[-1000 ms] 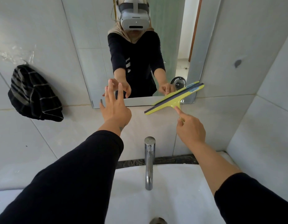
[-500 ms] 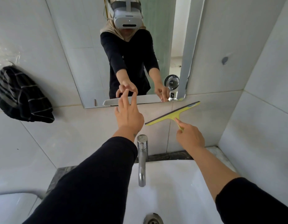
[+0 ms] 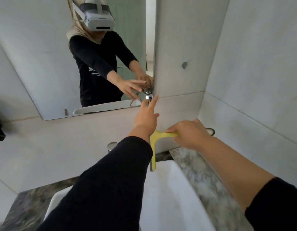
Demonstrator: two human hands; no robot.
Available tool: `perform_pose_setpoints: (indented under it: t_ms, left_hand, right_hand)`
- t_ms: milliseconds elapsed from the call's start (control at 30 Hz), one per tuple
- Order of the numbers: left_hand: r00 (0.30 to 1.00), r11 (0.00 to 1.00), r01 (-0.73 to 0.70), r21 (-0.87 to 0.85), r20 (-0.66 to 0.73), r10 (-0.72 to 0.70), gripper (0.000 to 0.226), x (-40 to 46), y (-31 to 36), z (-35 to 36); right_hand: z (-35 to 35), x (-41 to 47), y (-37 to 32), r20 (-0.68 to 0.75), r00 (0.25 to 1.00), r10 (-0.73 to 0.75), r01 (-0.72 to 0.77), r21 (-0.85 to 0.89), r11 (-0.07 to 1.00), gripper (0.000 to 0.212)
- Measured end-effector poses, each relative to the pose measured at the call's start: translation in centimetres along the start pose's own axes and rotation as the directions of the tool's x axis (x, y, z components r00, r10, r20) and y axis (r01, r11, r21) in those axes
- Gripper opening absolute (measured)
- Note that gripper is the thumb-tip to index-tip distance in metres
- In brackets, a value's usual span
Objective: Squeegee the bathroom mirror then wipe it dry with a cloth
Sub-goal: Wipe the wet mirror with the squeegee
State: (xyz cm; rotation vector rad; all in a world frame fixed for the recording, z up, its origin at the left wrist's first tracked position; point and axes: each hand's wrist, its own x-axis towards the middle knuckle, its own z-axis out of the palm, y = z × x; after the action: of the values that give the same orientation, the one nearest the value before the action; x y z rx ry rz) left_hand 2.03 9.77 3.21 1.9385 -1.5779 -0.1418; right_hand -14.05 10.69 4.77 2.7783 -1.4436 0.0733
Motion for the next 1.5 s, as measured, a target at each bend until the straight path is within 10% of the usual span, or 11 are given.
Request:
perform_pose_setpoints:
  t_ms: [167,367,500,667,900,1200,1500]
  left_hand:
    - [0.991,0.984,0.080,-0.162,-0.098,-0.097,0.051,0.3,0.1,-0.8]
    - [0.964,0.965,0.098,-0.242,-0.219,-0.153,0.047,0.0,0.1,-2.3]
    - [0.948,0.953,0.134,-0.272,-0.246,-0.204,0.051,0.1,-0.2,-2.9]
    - [0.950,0.955,0.095,-0.280,-0.262,-0.171,0.043,-0.6,-0.2,-2.6]
    - [0.973,0.951,0.064,-0.302,-0.193,-0.127,0.031,-0.2,-2.7,-0.3]
    - [0.974,0.962,-0.223,0.160,0.000,0.226,0.048,2.3,-5.7,2.5]
    - [0.975,0.965,-0.197,0.170,0.140,0.175,0.054,4.3,-5.9,5.5]
  right_hand:
    - [-0.8,0.1,2.2,-0.220,0.974,0.055,-0.072,-0.070,0.995,0.040]
    - [-0.9,1.3,2.0,-0.287,0.864,0.413,-0.327,0.305,0.895,0.124]
    - [-1.7,2.5,0.5,-0.178,0.740,0.649,-0.192,0.869,0.457,0.124]
    - [-1.3,6.3,-0.1,-0.037,0.615,0.788,-0.086,0.990,0.114,0.099]
    - [-2.3,10.2,1.3,-0.123,0.615,0.779,-0.048,0.980,0.192,0.075]
    - [-4.6,15.5,5.1,-0.293,0.697,0.654,-0.034,0.898,0.439,0.070]
    - [-3.1,17.9,6.7,-0.283,0.694,0.662,-0.058,0.895,0.443,0.070]
